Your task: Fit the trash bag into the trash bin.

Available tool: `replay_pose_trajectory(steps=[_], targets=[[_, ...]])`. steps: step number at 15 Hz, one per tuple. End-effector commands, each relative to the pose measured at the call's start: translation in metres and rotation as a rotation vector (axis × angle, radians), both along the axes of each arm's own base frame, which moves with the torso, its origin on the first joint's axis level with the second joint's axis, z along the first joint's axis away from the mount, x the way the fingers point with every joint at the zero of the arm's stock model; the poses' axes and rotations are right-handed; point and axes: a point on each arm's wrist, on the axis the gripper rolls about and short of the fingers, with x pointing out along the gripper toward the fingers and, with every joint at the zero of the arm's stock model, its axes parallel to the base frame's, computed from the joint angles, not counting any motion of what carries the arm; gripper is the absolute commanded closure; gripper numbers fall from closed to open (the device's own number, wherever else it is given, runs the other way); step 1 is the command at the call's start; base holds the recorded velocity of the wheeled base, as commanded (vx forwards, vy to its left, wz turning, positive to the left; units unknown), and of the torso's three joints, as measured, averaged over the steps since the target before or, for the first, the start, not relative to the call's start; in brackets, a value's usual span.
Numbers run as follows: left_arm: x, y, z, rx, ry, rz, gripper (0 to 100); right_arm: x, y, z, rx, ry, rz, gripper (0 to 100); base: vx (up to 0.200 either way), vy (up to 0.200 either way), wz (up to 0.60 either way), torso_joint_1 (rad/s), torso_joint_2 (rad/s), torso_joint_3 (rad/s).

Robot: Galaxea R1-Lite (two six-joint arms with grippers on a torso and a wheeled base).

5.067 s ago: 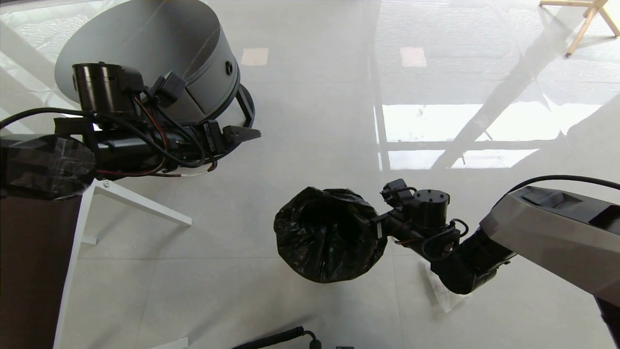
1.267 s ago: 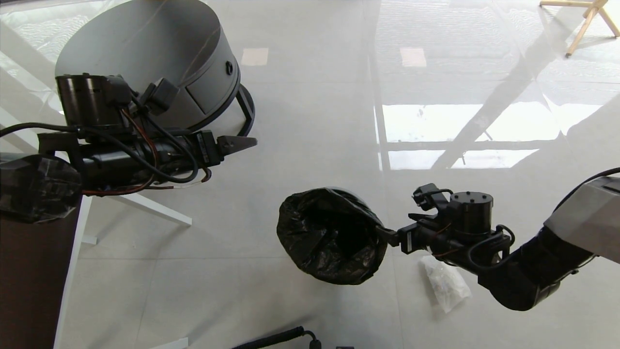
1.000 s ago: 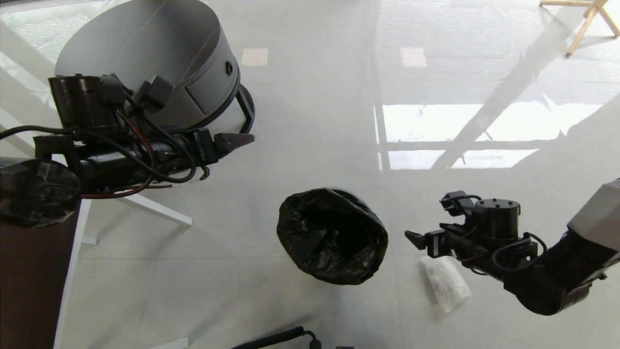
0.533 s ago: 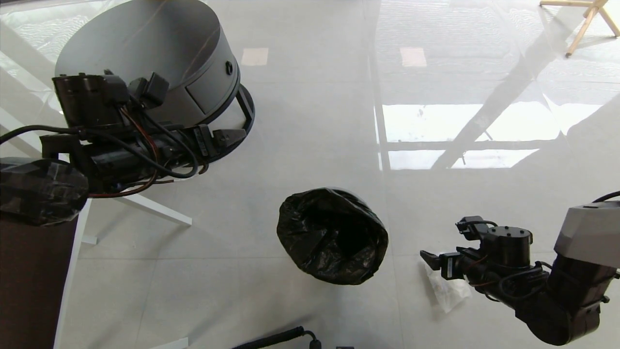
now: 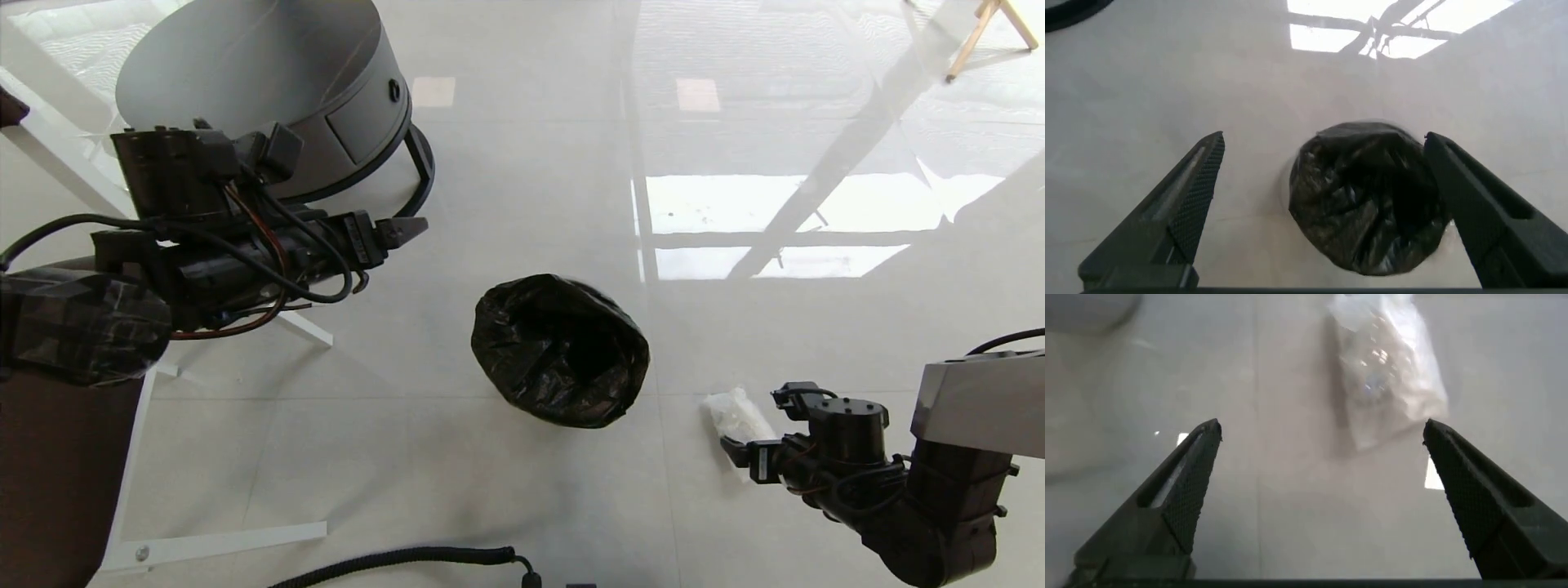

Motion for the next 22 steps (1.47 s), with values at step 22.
replay_pose_trajectory(steps=[22], targets=[[0.001, -0.003, -0.015, -0.050, 0.025, -0.053, 0, 0.026, 0.004, -0.018, 0.007, -0.175, 0.083, 0, 0.000, 0.000, -0.30, 0.002, 0.00, 0.001]])
